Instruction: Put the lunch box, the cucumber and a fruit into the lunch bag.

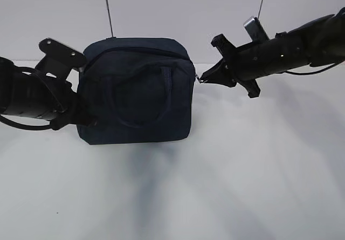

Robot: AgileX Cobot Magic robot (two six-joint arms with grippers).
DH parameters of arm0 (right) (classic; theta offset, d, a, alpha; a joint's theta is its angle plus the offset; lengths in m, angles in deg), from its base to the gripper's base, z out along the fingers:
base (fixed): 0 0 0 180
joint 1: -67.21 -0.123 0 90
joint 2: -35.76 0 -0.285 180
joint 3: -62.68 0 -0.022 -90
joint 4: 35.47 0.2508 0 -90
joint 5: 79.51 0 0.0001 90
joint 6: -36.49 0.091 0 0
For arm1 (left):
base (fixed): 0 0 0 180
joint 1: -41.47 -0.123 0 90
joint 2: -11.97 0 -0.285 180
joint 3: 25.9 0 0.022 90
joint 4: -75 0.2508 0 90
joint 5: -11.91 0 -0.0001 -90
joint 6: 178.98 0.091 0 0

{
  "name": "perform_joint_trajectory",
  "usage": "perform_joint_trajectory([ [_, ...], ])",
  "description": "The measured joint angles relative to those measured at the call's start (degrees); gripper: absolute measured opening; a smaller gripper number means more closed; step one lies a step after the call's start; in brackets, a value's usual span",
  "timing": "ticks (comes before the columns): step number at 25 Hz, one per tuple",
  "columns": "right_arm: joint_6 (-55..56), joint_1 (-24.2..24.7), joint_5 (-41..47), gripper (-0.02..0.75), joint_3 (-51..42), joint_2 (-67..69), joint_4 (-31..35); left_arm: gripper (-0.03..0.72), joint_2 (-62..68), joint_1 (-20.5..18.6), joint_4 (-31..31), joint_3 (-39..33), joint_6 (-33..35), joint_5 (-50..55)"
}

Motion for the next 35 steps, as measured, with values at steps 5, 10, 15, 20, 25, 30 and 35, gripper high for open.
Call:
perform_joint_trajectory([
  [5, -2.75, 0.00, 0.00, 0.020, 0.00, 2.23, 0.00, 0.013, 0.00, 0.00, 0.00, 0.00, 0.00, -0.04],
  [10, -7.66, 0.00, 0.43, 0.020, 0.00, 2.45, 0.00, 0.013, 0.00, 0.00, 0.00, 0.00, 0.00, -0.04],
  [15, -11.29, 0.00, 1.33, 0.020, 0.00, 2.71, 0.00, 0.013, 0.00, 0.00, 0.00, 0.00, 0.00, 0.33],
  [20, -15.93, -0.20, 2.15, 0.020, 0.00, 3.07, 0.00, 0.013, 0.00, 0.00, 0.00, 0.00, 0.00, 0.67],
  [25, -18.14, -0.20, 2.26, 0.020, 0.24, 3.07, 0.00, 0.013, 0.00, 0.00, 0.00, 0.00, 0.00, 0.81],
  [30, -22.28, -0.20, -2.52, 0.099, 2.99, 3.45, 0.00, 0.013, 0.00, 0.00, 0.00, 0.00, 0.00, 0.81],
  [35, -22.18, -0.20, -6.41, 0.356, 7.55, 3.45, 0.00, 0.047, -0.88, 0.00, 0.00, -0.10, 0.00, 1.39],
])
